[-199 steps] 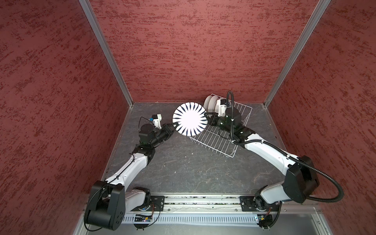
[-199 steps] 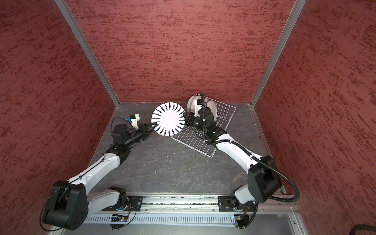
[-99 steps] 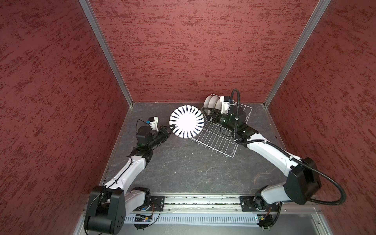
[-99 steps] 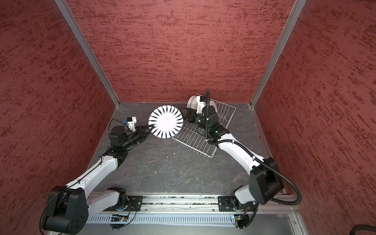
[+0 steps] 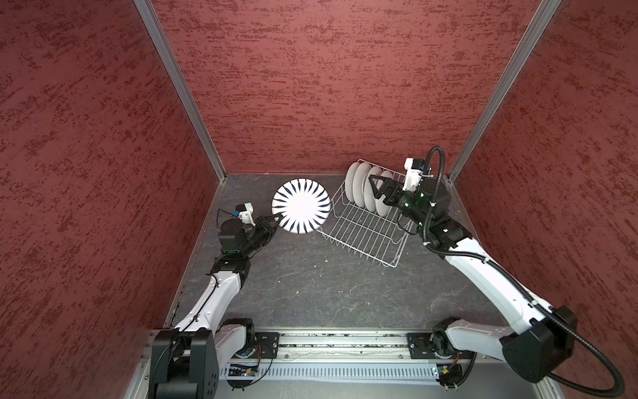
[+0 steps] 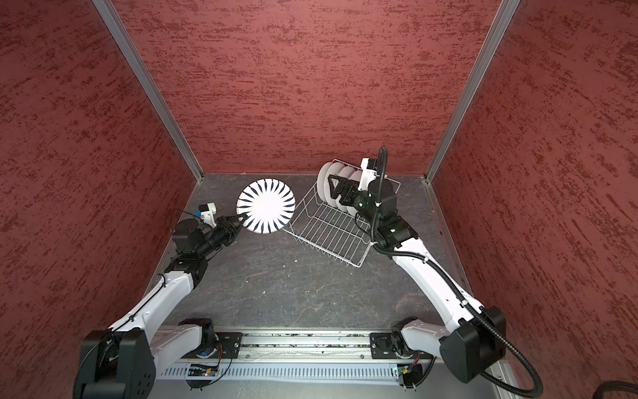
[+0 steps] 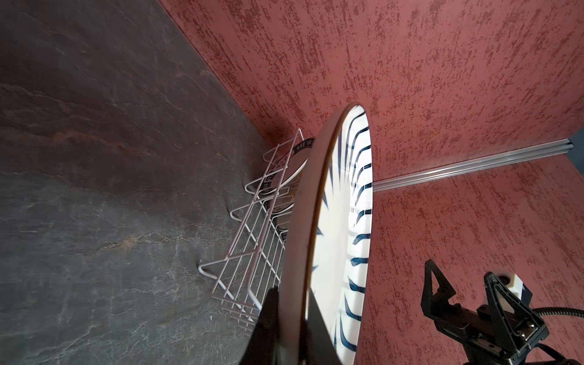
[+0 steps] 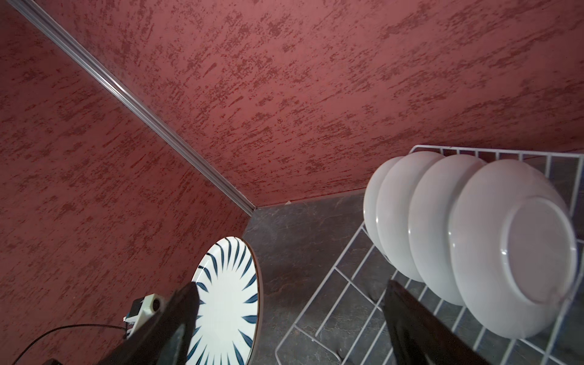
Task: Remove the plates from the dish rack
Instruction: 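Lower the plate onto the table with the left gripper while the right withdraws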
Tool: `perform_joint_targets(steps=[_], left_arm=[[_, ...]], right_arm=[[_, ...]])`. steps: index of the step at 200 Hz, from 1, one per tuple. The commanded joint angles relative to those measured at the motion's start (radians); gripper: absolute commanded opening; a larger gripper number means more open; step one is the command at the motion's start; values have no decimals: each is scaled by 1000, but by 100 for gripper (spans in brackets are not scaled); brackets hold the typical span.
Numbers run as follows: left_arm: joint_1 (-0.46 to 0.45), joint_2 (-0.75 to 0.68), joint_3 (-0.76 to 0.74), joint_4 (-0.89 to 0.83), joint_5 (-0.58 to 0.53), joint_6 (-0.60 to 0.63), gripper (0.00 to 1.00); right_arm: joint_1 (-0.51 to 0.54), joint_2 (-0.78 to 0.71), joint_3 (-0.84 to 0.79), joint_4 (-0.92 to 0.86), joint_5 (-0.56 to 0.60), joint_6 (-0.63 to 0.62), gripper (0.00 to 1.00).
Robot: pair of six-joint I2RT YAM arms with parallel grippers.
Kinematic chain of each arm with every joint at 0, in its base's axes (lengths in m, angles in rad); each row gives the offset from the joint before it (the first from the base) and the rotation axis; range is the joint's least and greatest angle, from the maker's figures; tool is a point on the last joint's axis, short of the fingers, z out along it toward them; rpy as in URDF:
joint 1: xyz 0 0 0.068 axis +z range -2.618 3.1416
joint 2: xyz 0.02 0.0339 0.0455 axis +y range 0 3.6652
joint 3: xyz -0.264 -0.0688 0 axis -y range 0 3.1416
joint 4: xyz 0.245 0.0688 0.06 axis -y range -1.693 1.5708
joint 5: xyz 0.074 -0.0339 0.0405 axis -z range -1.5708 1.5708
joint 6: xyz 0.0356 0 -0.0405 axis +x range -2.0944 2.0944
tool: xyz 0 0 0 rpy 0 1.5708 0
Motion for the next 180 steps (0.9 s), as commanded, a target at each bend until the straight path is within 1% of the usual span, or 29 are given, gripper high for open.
perform_joint_targets(steps=[1,36,70,93,138,175,180], left_arm=[[40,-47,11,81,45,8,0],[92,-90,11,21,42,43,0],[144,-127,-11,-2,46,31,0],[163,-118,-26,-3,36,24,0],[171,-3,-28,69,16,18,0],[175,135,-2,145,-7,10,0],[176,156,5,185,-9,10,0]], right_arm=[[-12,-10,-23,-89,79,-22,92],[-16,-33,-73,-96,82,2,92],[-16,-66,-113,-103,78,26,91],[-17,-91,-135,-113,96,25,91],[-18,-124,-183,-96,113,12,91],[-19,-89,-167,-70,116,-30,92],[-19,-83,-161,-67,114,-40,92]])
